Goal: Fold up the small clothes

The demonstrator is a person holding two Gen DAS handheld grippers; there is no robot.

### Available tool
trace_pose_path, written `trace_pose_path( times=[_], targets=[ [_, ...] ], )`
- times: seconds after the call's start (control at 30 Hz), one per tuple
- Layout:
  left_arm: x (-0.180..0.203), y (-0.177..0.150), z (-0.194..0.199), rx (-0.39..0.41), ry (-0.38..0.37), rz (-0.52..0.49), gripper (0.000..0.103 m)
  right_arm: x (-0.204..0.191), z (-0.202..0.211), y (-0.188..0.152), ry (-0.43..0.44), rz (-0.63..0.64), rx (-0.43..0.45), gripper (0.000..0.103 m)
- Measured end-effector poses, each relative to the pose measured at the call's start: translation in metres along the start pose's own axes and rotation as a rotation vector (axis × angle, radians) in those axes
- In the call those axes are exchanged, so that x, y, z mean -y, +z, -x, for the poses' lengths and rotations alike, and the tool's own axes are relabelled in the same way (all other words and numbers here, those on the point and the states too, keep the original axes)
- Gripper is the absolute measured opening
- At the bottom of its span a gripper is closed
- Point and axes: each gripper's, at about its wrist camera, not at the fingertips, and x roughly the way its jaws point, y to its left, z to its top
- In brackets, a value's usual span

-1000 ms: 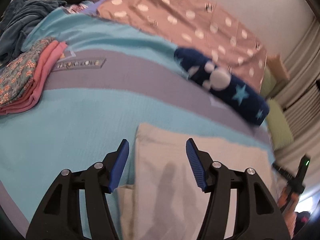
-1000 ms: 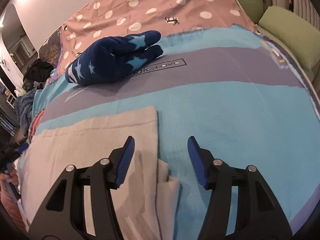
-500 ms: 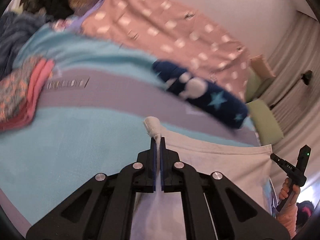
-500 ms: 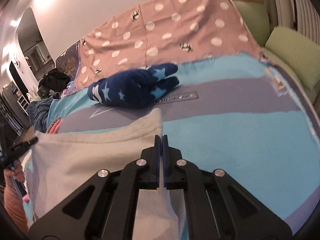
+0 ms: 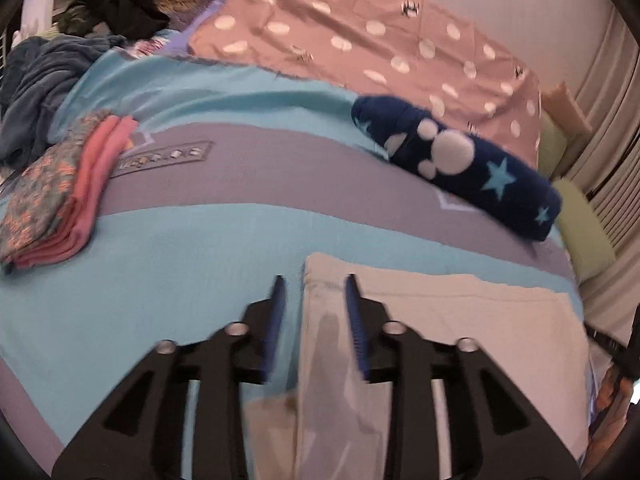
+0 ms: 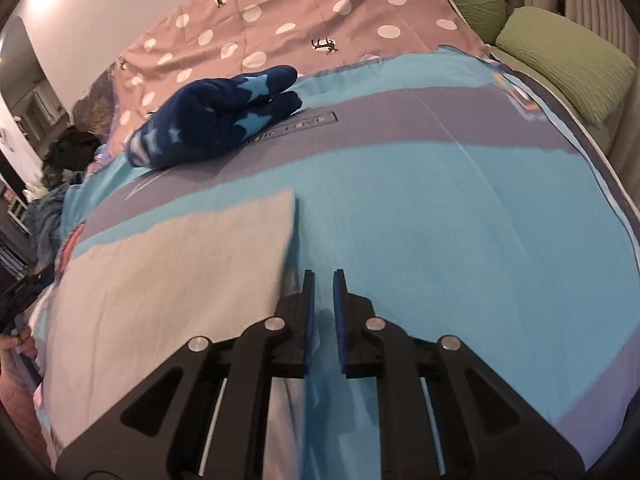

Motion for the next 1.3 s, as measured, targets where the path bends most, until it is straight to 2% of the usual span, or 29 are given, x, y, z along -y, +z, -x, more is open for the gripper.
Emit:
trace_pose_path(
  times=[0.13, 0.2, 0.27, 0.37, 0.5, 0.63, 0.7, 0.73, 0.77, 0.87, 1.0, 1.03, 1.07, 1.1, 1.13, 1.23, 1.3],
  targets=[
    [-0.007, -0.026, 0.048, 0.035, -0.043, 0.006, 0.039, 0.012, 0.047, -0.055, 0.065, -0.016, -0.015, 0.012],
    [-0.009, -0.050, 0.073, 0.028, -0.054, -0.006, 0.041, 0.013, 0.064, -0.080, 0.073, -0.009, -0.019, 0.014],
    [-0.008, -0.077, 0.093, 0.011, -0.050, -0.023, 0.051, 0.013, 0.078, -0.102, 0.069, -0.013, -0.027, 0.021],
    [-0.005, -0.112, 0.110, -0.029, -0.024, -0.049, 0.051, 0.015, 0.091, -0.128, 0.096, -0.045, -0.044, 0.021],
    [-0.004, -0.147, 0.128, -0.067, -0.005, -0.055, 0.052, 0.017, 0.104, -0.141, 0.138, -0.077, -0.041, 0.021],
    [-0.013, -0.173, 0.144, -0.085, -0.041, -0.009, 0.060, 0.014, 0.111, -0.142, 0.158, -0.080, -0.036, 0.021],
    [-0.017, -0.183, 0.146, -0.104, -0.075, 0.013, 0.060, 0.013, 0.115, -0.143, 0.162, -0.078, -0.035, 0.028],
    [-0.017, -0.184, 0.144, -0.113, -0.098, 0.025, 0.060, 0.012, 0.119, -0.143, 0.180, -0.083, -0.029, 0.043],
    [-0.020, -0.187, 0.141, -0.128, -0.124, 0.054, 0.060, 0.011, 0.124, -0.144, 0.187, -0.084, -0.016, 0.045],
    [-0.024, -0.190, 0.141, -0.125, -0.144, 0.101, 0.060, 0.007, 0.134, -0.148, 0.179, -0.057, 0.001, 0.045],
    [-0.017, -0.194, 0.142, -0.129, -0.151, 0.073, 0.060, 0.006, 0.121, -0.156, 0.181, -0.062, -0.042, 0.045],
    [-0.014, -0.194, 0.142, -0.126, -0.149, 0.056, 0.057, 0.006, 0.113, -0.157, 0.185, -0.070, -0.057, 0.033],
    [-0.011, -0.195, 0.141, -0.122, -0.152, 0.035, 0.041, 0.006, 0.107, -0.159, 0.190, -0.073, -0.069, 0.005],
    [-0.010, -0.195, 0.138, -0.123, -0.148, 0.025, 0.030, 0.007, 0.100, -0.160, 0.187, -0.086, -0.082, 0.005],
    [-0.010, -0.196, 0.136, -0.129, -0.148, 0.026, 0.010, 0.010, 0.099, -0.161, 0.192, -0.117, -0.078, 0.005],
    [-0.011, -0.195, 0.143, -0.111, -0.148, 0.022, 0.009, 0.012, 0.113, -0.160, 0.176, -0.106, -0.040, 0.005],
    [-0.012, -0.197, 0.147, -0.103, -0.139, -0.009, 0.009, 0.011, 0.113, -0.160, 0.155, -0.080, -0.064, 0.005]
  ],
)
